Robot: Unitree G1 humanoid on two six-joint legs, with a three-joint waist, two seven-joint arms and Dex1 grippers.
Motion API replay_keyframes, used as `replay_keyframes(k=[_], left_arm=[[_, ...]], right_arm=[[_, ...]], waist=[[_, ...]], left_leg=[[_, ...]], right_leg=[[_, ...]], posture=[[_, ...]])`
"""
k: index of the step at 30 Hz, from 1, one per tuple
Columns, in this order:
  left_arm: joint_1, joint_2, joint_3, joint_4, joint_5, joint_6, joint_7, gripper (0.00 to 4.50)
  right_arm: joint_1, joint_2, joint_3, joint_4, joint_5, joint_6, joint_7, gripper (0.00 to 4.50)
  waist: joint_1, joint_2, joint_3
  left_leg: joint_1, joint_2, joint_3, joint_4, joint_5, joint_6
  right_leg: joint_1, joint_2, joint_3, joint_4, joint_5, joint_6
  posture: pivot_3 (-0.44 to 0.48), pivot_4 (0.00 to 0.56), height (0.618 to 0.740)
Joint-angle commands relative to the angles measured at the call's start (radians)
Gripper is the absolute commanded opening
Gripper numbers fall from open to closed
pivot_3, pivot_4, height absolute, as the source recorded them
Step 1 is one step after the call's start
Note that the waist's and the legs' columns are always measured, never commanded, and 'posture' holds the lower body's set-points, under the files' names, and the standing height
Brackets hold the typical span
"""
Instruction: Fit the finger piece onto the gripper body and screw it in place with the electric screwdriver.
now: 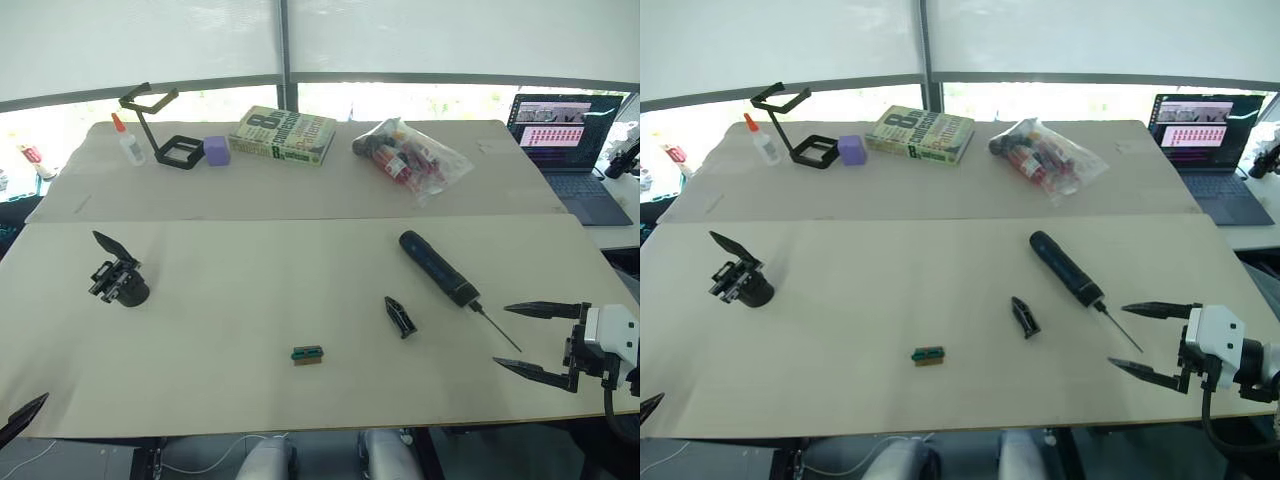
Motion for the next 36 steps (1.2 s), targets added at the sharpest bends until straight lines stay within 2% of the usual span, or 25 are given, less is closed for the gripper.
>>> replay_keyframes(k=[1,4,6,10,14,17,20,30,36], left_arm=[[0.036,-0.002,0.03,-0.061,-0.032,0.059,0.01,4.5],[0.055,-0.077,0.083,-0.124,-0.181,0.196,0.018,4.5],[0.094,-0.109,0.116,-0.173,-0.277,0.349,0.031,4.5],[0.115,-0.206,0.106,-0.222,-0.245,0.29,0.077,4.5],[0.072,-0.261,0.057,-0.315,-0.241,0.29,0.131,4.5],[-0.008,-0.267,0.004,-0.371,-0.196,0.259,0.191,4.5],[-0.103,-0.239,-0.065,-0.359,-0.145,0.282,0.249,4.5],[-0.478,-0.173,-0.308,-0.087,0.038,0.294,0.384,4.5],[-0.655,-0.19,-0.374,0.053,0.072,0.282,0.445,4.5]], right_arm=[[-0.011,0.009,0.031,-0.083,0.076,0.022,0.013,4.44],[-0.057,0.125,0.144,-0.316,0.243,0.116,-0.057,4.44],[-0.083,0.167,0.173,-0.386,0.286,0.162,-0.107,4.44],[-0.144,0.25,0.241,-0.47,0.305,0.162,-0.162,4.44],[-0.149,0.275,0.267,-0.462,0.281,0.139,-0.155,4.44],[-0.159,0.282,0.255,-0.45,0.284,0.122,-0.15,4.44],[-0.204,0.29,0.264,-0.468,0.298,0.145,-0.186,4.44],[-0.278,0.312,0.307,-0.45,0.283,0.16,-0.215,4.44],[-0.265,0.313,0.302,-0.433,0.266,0.142,-0.221,4.44]], waist=[[0.0,0.0,0.0],[-0.015,-0.001,0.0],[-0.018,0.0,0.0],[-0.009,0.0,0.0],[0.022,-0.005,-0.002],[0.037,-0.006,-0.003],[0.028,-0.007,-0.004],[0.0,-0.007,-0.004],[0.0,-0.007,-0.004]], left_leg=[[0.0,0.0,0.0,0.0,0.0,0.0],[0.0,0.003,0.0,-0.001,0.0,0.0],[0.0,0.006,0.0,-0.001,-0.001,-0.003],[0.0,0.004,0.0,-0.001,-0.002,-0.002],[-0.001,0.003,-0.001,0.0,-0.002,-0.002],[0.001,0.003,-0.003,0.003,-0.002,-0.002],[0.001,0.003,-0.002,0.004,-0.001,-0.003],[-0.001,0.004,-0.001,0.002,0.002,-0.009],[-0.001,0.004,-0.002,0.003,0.002,-0.009]], right_leg=[[0.0,0.0,0.0,0.0,0.0,0.0],[-0.001,0.001,0.001,0.0,0.0,-0.001],[-0.001,0.0,0.001,0.0,0.001,-0.002],[-0.002,0.001,-0.001,0.0,0.001,-0.002],[-0.001,0.001,-0.005,-0.001,0.001,-0.002],[0.0,0.0,-0.007,-0.001,0.001,-0.002],[0.001,0.001,-0.006,0.001,0.002,-0.003],[-0.003,0.006,-0.005,0.0,0.002,-0.004],[-0.003,0.006,-0.005,0.001,0.003,-0.004]], posture=[[0.0,0.15,0.74],[0.0,0.15,0.74],[0.0,0.15,0.74],[0.0,0.15,0.74],[0.0,0.15,0.74],[0.0,0.15,0.74],[0.0,0.15,0.74],[0.0,0.15,0.74],[0.0,0.15,0.74]])
